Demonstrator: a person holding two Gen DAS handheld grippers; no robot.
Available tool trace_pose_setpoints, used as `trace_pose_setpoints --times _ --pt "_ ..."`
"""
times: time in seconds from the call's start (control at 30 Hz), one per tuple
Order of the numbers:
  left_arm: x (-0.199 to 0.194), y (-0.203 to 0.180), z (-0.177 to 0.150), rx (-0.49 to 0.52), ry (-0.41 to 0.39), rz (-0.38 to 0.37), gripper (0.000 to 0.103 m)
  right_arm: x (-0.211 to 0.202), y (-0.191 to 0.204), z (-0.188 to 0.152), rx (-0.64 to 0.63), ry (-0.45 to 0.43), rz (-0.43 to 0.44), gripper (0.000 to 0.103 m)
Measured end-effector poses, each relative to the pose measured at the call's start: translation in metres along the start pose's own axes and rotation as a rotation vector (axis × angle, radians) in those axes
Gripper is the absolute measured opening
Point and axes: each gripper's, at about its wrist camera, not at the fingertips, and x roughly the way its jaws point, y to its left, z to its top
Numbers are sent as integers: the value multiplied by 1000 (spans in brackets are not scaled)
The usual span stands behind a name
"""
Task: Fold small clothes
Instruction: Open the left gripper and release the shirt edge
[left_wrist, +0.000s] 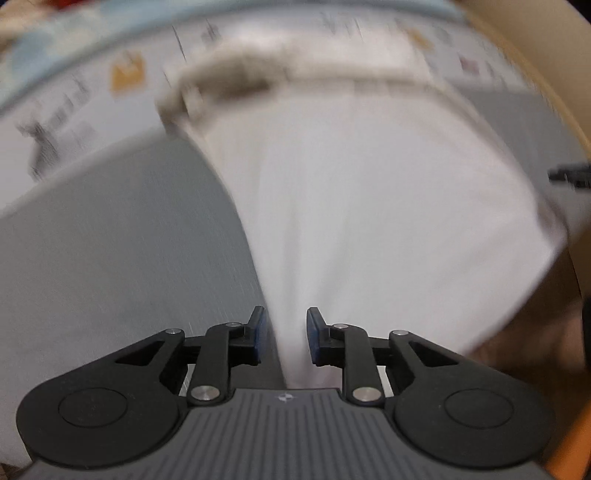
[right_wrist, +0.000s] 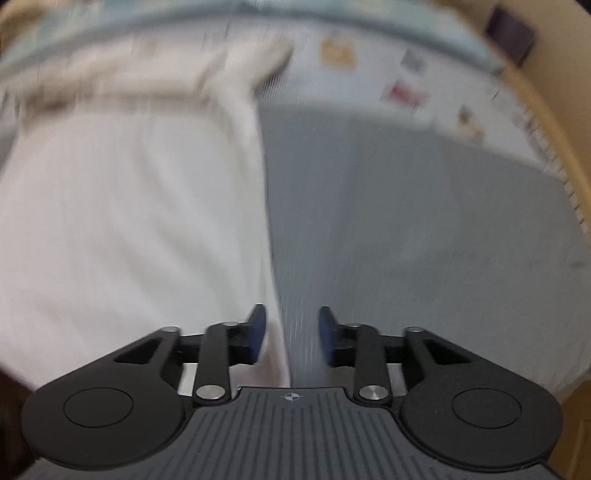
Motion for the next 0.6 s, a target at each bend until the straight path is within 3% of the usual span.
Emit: trace_pose_setpoints --times 0.13,0.2,0.27,0.43,0.53,0.57,0.6 --pt "-30 -23 34 -22 -226 33 30 -14 -9 16 85 -138 35 38" --pt "-36 -42 46 -23 -345 42 47 -20 -9 26 121 -201 45 38" --pt "-35 -55 60 -23 -442 60 52 -23 -12 35 167 -248 65 38" --pt "-23 -104 94 79 -537 135 53 -22 -15 57 237 -273 95 38" --pt "-5 -122 129 115 -517 84 52 -23 -8 66 221 -312 94 37" --pt "3 -126 139 129 -507 60 47 -23 -6 69 209 -322 97 37" --pt "14 -130 150 151 -513 44 35 -26 -4 70 202 -330 98 34"
